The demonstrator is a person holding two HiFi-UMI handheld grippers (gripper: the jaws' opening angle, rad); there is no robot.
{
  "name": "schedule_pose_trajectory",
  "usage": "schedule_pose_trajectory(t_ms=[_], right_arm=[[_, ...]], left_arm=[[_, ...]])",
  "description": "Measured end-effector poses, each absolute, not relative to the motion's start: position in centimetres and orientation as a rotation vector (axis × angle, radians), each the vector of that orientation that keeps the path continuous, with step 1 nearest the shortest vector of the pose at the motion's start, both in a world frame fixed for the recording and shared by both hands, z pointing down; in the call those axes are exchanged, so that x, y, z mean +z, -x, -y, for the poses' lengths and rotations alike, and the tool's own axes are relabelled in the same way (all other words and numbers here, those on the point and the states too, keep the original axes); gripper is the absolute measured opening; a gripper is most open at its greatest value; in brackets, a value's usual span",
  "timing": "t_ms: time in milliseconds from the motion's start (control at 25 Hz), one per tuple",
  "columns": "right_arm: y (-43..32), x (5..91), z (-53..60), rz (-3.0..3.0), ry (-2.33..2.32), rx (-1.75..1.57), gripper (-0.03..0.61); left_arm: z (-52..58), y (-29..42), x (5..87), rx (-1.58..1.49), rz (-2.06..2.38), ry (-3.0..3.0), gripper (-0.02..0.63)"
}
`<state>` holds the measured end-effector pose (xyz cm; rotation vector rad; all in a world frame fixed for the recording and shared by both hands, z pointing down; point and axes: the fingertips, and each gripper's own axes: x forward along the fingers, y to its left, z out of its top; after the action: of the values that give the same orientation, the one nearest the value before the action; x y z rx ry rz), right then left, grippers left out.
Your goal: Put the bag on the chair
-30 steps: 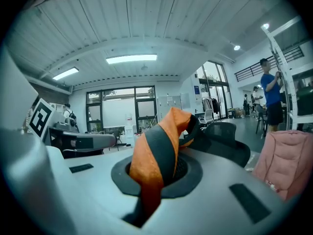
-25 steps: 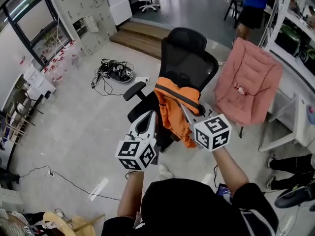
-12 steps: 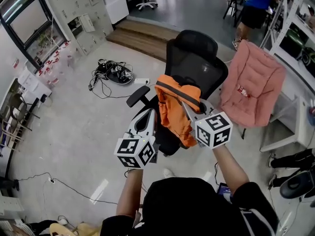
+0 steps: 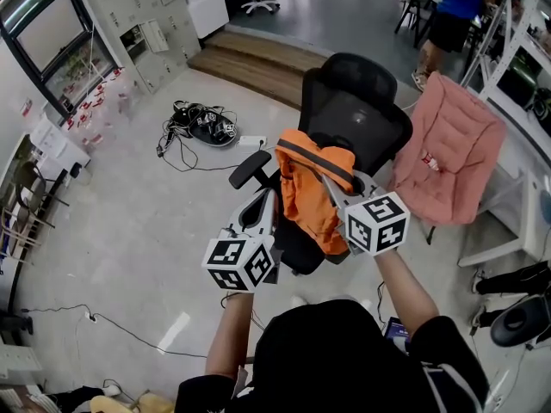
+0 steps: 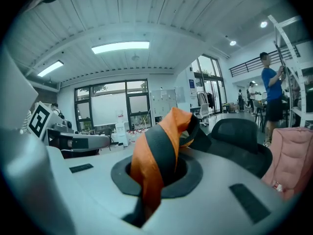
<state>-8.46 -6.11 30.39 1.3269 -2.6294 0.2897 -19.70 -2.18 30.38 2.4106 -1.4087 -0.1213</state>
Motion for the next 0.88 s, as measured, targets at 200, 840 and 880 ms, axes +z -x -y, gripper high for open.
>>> schedule_pose_trajectory(t_ms=[200, 840, 880], right_arm=[[9.0, 30.6, 6.9, 2.613, -1.313, 0.283, 0.013], [5.4, 33.6, 13.3, 2.594, -1.303, 0.369, 0.014], [5.3, 33.7, 13.9, 2.593, -1.3, 0.373, 0.012]], left_arm=[[2.7, 19.6, 30.8, -0.113, 1.385, -2.402, 0.009], [9.3, 16.3, 32.9, -0.068, 1.402, -2.372, 0.009], [9.9, 16.1, 33.0, -0.067, 1.405, -2.368, 0.009]])
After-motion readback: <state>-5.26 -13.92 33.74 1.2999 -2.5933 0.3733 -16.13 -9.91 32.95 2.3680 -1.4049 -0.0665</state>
